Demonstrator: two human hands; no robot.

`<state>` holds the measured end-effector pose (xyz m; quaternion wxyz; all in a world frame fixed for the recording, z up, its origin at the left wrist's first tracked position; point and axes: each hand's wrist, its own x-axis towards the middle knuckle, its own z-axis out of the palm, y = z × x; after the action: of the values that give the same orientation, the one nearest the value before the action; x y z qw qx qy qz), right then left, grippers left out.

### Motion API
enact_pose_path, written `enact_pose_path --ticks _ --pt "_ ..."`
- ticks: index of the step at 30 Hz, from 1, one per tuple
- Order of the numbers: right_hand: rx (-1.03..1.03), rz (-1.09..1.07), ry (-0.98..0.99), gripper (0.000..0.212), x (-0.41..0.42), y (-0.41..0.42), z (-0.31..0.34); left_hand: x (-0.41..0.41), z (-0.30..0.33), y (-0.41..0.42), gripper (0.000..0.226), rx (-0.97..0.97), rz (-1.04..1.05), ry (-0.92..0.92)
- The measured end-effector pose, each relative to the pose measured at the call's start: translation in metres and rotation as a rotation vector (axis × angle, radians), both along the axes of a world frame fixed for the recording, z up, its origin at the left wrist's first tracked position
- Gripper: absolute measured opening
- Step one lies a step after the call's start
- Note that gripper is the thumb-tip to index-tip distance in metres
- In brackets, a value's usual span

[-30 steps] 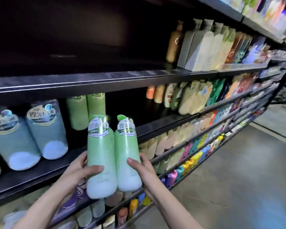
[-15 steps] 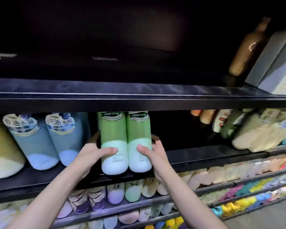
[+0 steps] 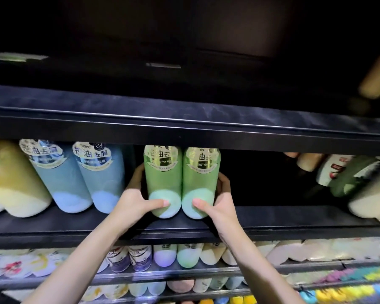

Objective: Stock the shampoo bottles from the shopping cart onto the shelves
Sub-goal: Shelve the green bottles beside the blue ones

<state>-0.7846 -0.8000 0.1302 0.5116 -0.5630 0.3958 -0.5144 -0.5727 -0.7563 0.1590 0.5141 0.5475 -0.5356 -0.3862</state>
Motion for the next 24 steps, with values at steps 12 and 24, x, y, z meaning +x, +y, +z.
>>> enact_pose_path --ticks 12,24 --pt "-0.019 -0.028 0.231 0.082 -0.005 0.018 -0.002 -0.019 -0.022 0.012 0.091 -0.061 0.116 -0.068" --pt "-0.039 -0.074 0.379 0.06 0.002 0.017 -0.009 -0.034 -0.046 0.02 0.061 0.014 0.364 -0.024"
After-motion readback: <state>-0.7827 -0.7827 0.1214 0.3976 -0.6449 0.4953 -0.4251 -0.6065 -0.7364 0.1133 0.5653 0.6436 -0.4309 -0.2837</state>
